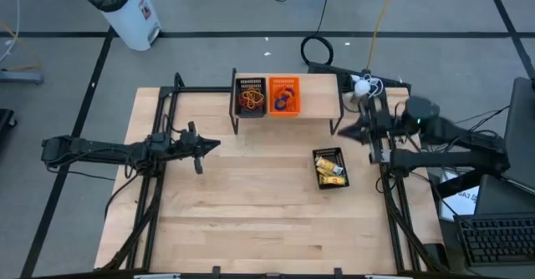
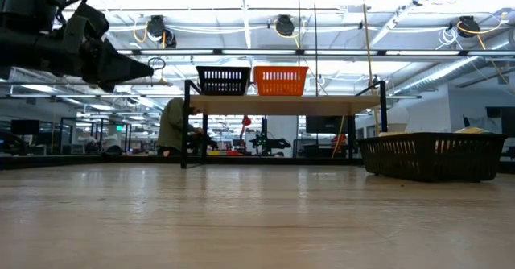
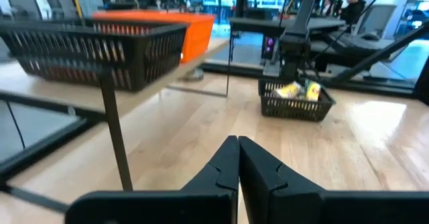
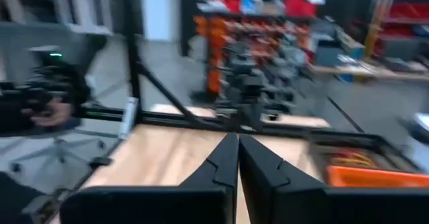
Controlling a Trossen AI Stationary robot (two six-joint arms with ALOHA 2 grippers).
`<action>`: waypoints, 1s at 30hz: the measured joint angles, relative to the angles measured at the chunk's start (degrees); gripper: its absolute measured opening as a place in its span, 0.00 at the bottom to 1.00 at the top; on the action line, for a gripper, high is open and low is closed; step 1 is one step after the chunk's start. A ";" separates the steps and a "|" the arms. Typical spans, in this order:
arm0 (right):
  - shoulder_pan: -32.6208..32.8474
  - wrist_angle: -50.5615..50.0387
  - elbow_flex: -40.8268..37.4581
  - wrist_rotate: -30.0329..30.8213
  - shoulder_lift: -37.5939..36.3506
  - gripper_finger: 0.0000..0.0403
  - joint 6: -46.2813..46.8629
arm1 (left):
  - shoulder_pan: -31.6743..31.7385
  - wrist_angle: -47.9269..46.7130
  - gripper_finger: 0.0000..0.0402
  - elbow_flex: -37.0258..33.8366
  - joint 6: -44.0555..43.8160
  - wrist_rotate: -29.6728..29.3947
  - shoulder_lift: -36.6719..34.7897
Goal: Pick & Place Office Desk Supplies
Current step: Put the black bin on the shelf
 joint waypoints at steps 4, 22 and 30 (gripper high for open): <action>2.29 12.56 -13.69 -1.71 -6.14 0.01 3.76 | 0.00 3.03 0.02 0.00 0.72 -0.03 -0.01; 14.22 9.95 -32.11 10.47 -6.49 0.00 10.98 | 0.00 3.47 0.05 0.02 -0.42 -2.17 0.05; 24.24 -3.45 -26.93 23.31 1.51 0.00 15.66 | 0.00 3.27 0.01 0.02 2.94 -7.58 0.05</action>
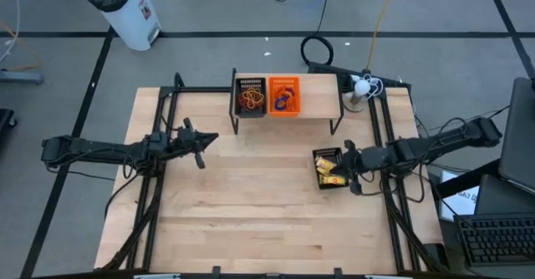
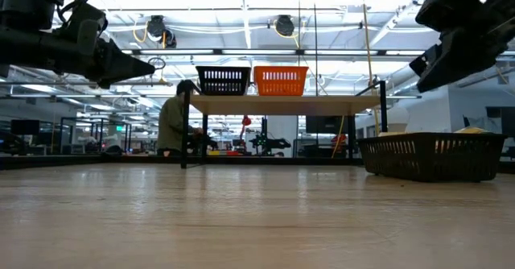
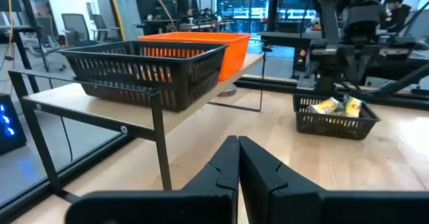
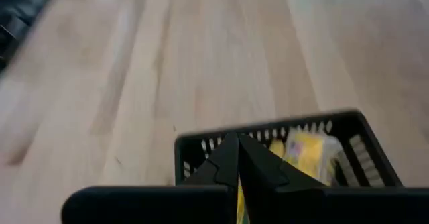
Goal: Pick & Place Office Desk Supplies
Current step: Put the black bin on the shelf
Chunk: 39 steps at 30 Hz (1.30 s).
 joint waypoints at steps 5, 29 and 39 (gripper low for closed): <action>4.59 -12.69 9.87 3.70 8.58 0.06 4.62 | 0.00 -0.73 0.04 0.07 -0.22 0.01 0.00; 14.49 -30.58 26.82 3.91 46.14 0.36 10.95 | 0.00 -4.38 0.06 0.07 -1.63 0.46 0.00; 11.32 -24.38 21.91 3.98 46.12 0.20 10.99 | 0.00 -4.33 0.06 0.07 -3.17 0.47 0.00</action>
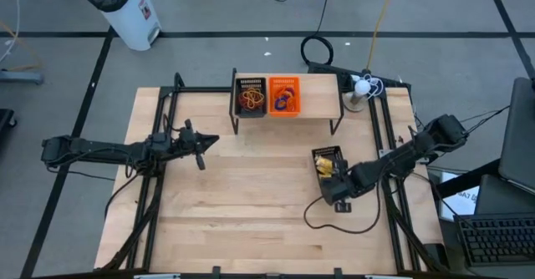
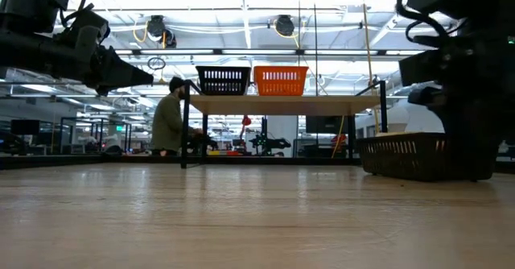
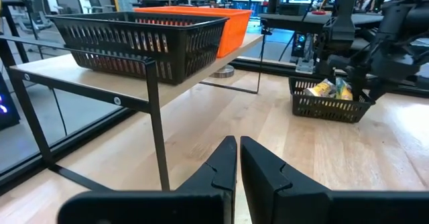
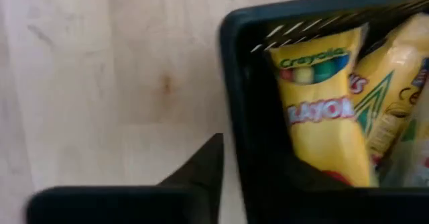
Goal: Pick & Place Office Desk Supplies
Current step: Put the black bin on the shelf
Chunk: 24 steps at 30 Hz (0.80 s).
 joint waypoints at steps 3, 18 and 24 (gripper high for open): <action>-0.43 0.77 -0.05 0.10 -0.02 0.06 -0.02 | -0.01 0.00 0.06 0.00 -0.30 0.00 0.00; 5.65 -17.15 19.98 6.95 0.01 0.00 2.13 | 0.00 -0.02 0.06 -0.02 -2.03 0.22 0.00; 4.92 -32.05 36.16 10.07 -0.02 0.00 0.03 | 0.00 0.00 0.06 -0.02 -2.07 0.22 0.00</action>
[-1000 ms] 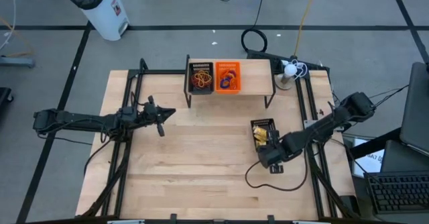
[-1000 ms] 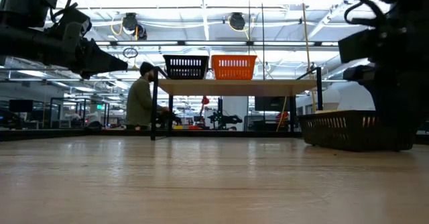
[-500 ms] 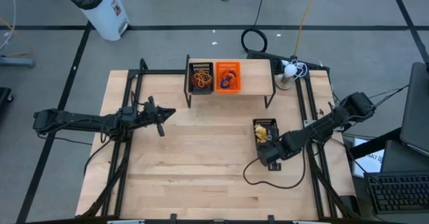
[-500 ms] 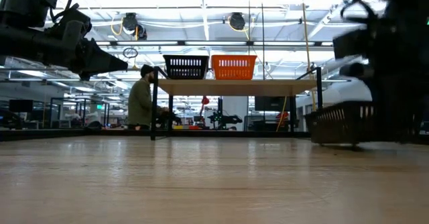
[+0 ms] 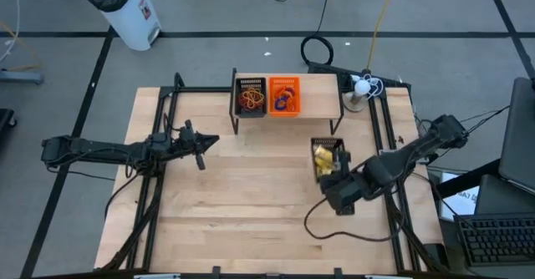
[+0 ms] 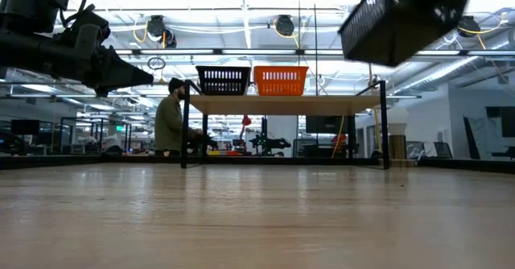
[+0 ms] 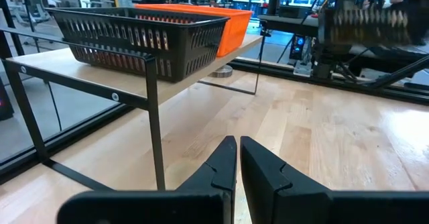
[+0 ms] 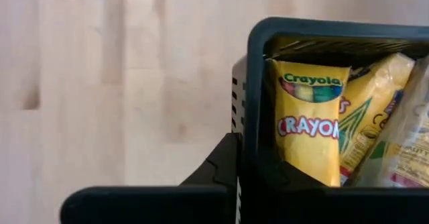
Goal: Pick & Place Office Desk Supplies
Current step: Put the black bin on the shelf
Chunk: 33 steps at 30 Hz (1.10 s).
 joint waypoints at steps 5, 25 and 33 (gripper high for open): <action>-5.26 -7.50 10.29 3.11 -0.02 0.00 -5.49 | 0.00 0.00 0.06 0.00 -0.13 0.00 0.00; -44.91 -1.17 14.86 -8.70 0.02 0.00 -43.75 | -0.01 -0.04 0.06 0.00 -2.34 -0.02 0.00; -51.40 1.66 11.58 -10.72 4.64 0.00 -48.02 | -0.01 -0.08 0.06 0.00 -2.44 -0.01 0.00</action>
